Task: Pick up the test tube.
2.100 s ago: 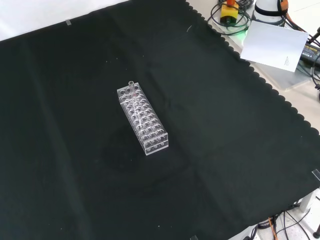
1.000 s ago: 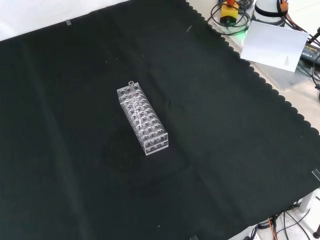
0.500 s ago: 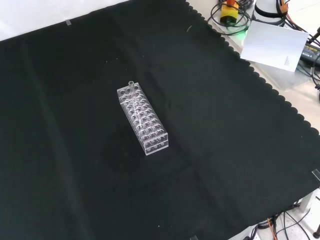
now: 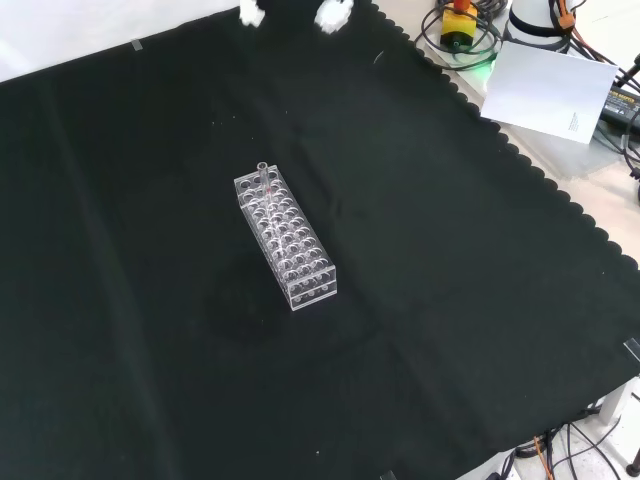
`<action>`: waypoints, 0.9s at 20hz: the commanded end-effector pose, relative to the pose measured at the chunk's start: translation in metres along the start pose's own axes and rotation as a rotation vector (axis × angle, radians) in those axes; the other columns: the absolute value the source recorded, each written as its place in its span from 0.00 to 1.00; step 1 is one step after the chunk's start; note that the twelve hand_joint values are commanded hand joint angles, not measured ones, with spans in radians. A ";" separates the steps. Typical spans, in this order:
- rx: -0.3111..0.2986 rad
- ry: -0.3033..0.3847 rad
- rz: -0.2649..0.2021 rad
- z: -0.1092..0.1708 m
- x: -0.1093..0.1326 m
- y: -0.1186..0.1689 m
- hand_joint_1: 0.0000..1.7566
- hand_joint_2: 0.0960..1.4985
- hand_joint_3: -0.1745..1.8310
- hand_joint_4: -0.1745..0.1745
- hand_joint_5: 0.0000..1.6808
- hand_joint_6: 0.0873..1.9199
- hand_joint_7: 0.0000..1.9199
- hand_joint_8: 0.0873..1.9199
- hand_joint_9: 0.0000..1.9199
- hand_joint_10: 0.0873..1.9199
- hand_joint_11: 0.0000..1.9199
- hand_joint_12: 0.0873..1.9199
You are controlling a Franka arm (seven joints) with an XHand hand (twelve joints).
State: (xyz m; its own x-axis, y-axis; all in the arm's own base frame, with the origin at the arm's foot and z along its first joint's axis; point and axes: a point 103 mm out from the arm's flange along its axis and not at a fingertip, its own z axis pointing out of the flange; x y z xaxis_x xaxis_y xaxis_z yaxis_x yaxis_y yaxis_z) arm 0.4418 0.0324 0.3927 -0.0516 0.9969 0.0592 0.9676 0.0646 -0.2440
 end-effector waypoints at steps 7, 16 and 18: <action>0.098 -0.024 -0.020 0.042 0.011 0.075 0.51 0.42 0.42 0.04 0.23 0.00 0.22 0.44 0.19 0.48 0.09 0.78; 0.176 -0.082 0.034 0.072 -0.010 0.105 0.51 0.42 0.42 0.04 0.23 0.00 0.22 0.43 0.20 0.47 0.09 0.78; 0.192 -0.080 0.043 0.078 -0.014 0.109 0.51 0.42 0.42 0.04 0.23 0.00 0.22 0.43 0.20 0.47 0.09 0.78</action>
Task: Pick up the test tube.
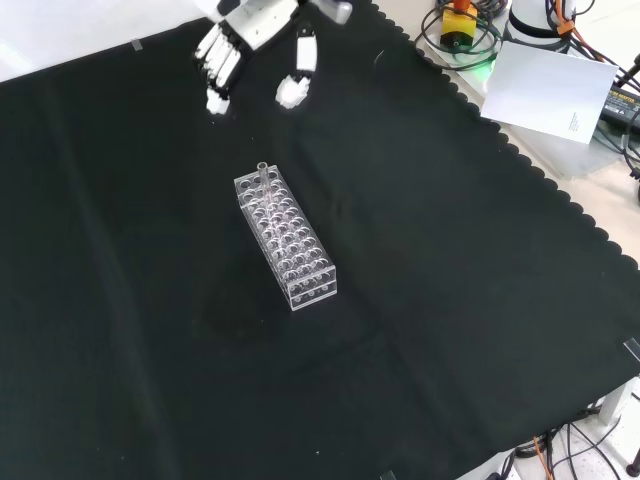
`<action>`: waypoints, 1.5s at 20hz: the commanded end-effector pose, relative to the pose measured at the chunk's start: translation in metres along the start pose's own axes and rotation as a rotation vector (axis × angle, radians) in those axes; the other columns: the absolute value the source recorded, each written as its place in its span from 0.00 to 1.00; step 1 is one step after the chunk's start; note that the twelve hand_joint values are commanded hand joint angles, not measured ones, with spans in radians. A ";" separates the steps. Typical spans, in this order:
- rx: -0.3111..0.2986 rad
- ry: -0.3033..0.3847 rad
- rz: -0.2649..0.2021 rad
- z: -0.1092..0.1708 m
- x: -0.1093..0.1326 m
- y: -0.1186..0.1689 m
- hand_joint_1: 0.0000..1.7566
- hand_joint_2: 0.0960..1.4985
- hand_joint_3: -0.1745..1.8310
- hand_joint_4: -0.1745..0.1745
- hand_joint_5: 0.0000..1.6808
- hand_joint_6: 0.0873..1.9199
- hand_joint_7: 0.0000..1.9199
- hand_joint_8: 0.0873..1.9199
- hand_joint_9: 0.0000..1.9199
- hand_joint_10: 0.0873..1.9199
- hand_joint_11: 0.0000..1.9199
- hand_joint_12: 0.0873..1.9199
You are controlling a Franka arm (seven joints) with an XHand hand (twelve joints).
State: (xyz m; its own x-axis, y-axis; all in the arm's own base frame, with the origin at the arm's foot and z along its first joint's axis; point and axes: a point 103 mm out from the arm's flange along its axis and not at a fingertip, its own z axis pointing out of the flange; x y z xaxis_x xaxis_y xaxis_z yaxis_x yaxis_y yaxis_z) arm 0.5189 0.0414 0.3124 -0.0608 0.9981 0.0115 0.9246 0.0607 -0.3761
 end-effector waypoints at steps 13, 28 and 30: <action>0.166 -0.026 0.018 0.063 -0.010 0.036 0.51 0.42 0.43 0.02 0.25 0.02 0.26 0.44 0.22 0.47 0.11 0.78; 0.240 -0.013 0.000 0.094 0.010 0.047 0.53 0.41 0.43 0.00 0.27 0.08 0.35 0.43 0.27 0.44 0.13 0.76; 0.246 -0.010 0.004 0.098 0.012 0.047 0.53 0.41 0.44 0.00 0.26 0.13 0.36 0.43 0.27 0.44 0.13 0.76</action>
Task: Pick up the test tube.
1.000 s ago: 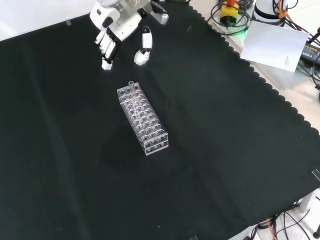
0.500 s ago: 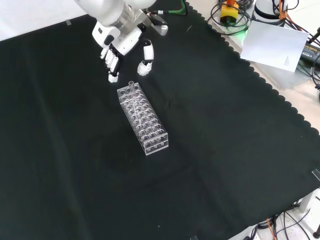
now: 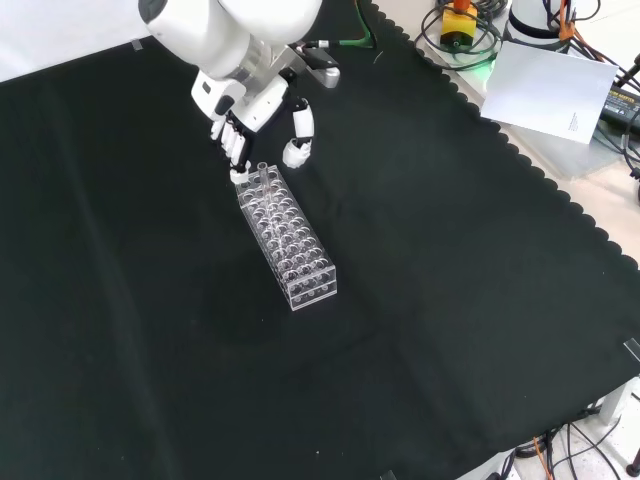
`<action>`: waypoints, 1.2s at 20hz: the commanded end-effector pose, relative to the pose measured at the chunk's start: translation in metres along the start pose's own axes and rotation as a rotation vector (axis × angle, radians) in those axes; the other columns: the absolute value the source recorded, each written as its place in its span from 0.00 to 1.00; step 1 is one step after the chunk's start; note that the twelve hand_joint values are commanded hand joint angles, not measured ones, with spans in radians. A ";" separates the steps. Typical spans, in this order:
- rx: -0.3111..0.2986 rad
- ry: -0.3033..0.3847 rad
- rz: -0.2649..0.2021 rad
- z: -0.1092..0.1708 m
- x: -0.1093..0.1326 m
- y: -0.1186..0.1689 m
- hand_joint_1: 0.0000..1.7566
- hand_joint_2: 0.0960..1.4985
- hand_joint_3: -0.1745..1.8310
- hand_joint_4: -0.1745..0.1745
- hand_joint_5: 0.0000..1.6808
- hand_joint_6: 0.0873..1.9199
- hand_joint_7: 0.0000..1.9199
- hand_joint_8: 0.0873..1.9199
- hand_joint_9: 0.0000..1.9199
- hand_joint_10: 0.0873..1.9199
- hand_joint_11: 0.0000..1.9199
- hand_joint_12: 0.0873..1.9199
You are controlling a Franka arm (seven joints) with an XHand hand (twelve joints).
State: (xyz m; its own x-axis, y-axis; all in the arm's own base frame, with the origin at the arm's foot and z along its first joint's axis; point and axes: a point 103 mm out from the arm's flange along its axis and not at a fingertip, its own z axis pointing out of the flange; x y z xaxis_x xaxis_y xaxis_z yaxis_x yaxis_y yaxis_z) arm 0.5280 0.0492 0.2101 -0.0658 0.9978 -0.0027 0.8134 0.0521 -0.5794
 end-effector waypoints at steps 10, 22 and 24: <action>-0.005 0.012 0.033 0.011 0.007 0.010 0.59 0.36 0.46 0.00 0.25 0.35 0.41 0.44 0.31 0.43 0.17 0.75; -0.089 0.007 0.072 0.007 0.015 0.027 0.66 0.35 0.46 0.00 0.40 0.45 0.58 0.39 0.46 0.36 0.28 0.70; -0.096 -0.002 0.075 0.006 0.015 0.029 0.67 0.35 0.46 0.00 0.44 0.44 0.61 0.38 0.50 0.34 0.31 0.69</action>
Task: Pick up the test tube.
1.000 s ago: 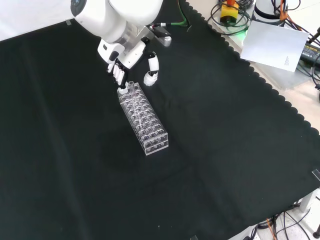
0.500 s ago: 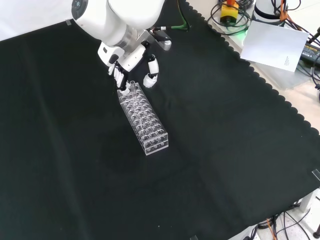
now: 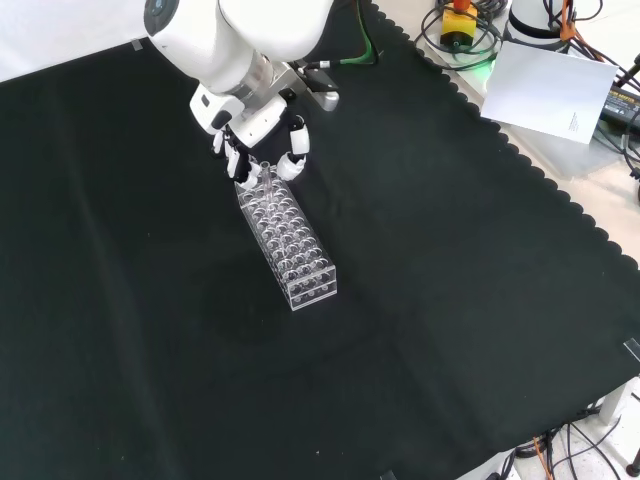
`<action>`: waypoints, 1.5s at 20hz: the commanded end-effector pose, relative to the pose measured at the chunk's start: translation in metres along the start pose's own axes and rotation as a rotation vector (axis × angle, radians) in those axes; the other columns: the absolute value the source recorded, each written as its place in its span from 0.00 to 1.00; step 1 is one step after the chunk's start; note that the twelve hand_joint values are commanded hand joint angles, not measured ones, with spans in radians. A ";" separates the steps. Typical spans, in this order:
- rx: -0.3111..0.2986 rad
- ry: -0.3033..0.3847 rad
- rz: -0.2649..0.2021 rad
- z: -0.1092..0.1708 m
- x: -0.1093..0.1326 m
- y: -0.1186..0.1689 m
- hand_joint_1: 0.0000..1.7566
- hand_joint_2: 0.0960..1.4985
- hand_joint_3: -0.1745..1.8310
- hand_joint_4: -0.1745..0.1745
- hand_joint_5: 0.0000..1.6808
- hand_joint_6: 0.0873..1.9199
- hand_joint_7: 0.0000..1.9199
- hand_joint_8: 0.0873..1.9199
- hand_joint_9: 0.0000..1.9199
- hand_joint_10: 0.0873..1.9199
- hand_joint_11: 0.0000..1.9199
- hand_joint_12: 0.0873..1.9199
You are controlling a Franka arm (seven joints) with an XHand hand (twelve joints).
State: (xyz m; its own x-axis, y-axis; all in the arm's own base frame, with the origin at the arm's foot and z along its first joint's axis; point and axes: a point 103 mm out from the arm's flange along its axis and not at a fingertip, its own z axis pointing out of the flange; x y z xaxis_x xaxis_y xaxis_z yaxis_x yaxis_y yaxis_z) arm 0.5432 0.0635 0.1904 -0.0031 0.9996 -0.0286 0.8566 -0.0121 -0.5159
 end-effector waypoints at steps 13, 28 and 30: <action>-0.111 0.008 -0.009 -0.001 0.000 0.015 0.80 0.51 0.31 0.00 0.64 0.43 0.62 0.29 0.59 0.54 0.59 0.53; -0.193 0.052 -0.052 -0.017 0.000 0.007 0.82 0.31 0.50 0.00 0.77 0.15 0.74 0.24 0.69 0.49 0.62 0.49; -0.196 0.057 -0.050 -0.018 -0.002 0.004 0.82 0.31 0.50 0.00 0.78 0.13 0.75 0.22 0.69 0.48 0.62 0.49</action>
State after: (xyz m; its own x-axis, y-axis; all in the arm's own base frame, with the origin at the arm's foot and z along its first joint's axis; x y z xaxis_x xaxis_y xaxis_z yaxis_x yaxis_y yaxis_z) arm 0.5593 0.0645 0.1993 -0.0282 0.9990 0.0352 0.9363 0.0387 -0.3491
